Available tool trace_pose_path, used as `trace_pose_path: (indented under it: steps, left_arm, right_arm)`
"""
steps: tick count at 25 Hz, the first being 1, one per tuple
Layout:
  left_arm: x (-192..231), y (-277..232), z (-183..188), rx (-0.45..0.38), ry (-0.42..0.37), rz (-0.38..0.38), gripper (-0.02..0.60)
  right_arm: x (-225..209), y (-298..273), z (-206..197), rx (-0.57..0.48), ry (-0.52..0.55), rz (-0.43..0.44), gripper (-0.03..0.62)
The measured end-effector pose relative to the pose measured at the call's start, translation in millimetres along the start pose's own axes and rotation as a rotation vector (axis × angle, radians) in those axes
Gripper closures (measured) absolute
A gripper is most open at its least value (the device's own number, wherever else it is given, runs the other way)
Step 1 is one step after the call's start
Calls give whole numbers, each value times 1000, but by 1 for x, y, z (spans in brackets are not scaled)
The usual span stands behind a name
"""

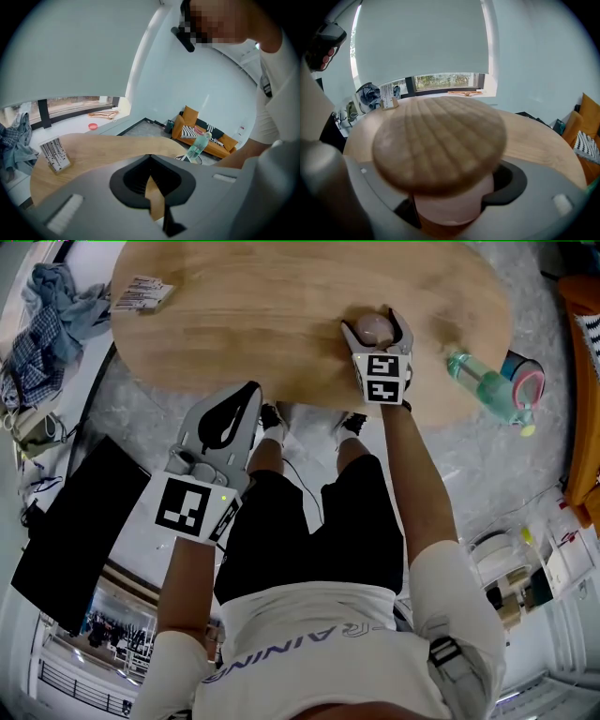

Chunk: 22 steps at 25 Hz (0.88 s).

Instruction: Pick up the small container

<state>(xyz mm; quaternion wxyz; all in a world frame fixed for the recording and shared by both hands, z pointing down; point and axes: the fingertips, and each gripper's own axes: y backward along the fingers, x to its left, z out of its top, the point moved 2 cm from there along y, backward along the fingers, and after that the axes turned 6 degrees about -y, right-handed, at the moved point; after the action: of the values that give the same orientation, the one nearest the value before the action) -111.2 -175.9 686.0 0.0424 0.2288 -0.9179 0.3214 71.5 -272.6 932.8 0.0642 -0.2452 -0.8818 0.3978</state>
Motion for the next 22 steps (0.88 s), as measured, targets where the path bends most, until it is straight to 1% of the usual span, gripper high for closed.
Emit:
trace_pose_path:
  steps: [7,11,16,19,22]
  left_arm:
    - [-7,2,-2,3,-3,-8,580]
    - [-8,7,-1,3,-14,-8,580]
    - [-12,13,6,-12,-6,1,580]
    - [-16,17,17,-35,-9,-3,580]
    - [-22,25,32,-60,-21,-8,580]
  right_arm:
    - [2,0,-1,15,-5,5,169]
    - [11,11,7,-22,9,34,169]
    - [24,43,31,-73,7,67,168]
    - [25,69,50,-93,-19,77,167]
    - [28,101,77,-124,-37,91,166]
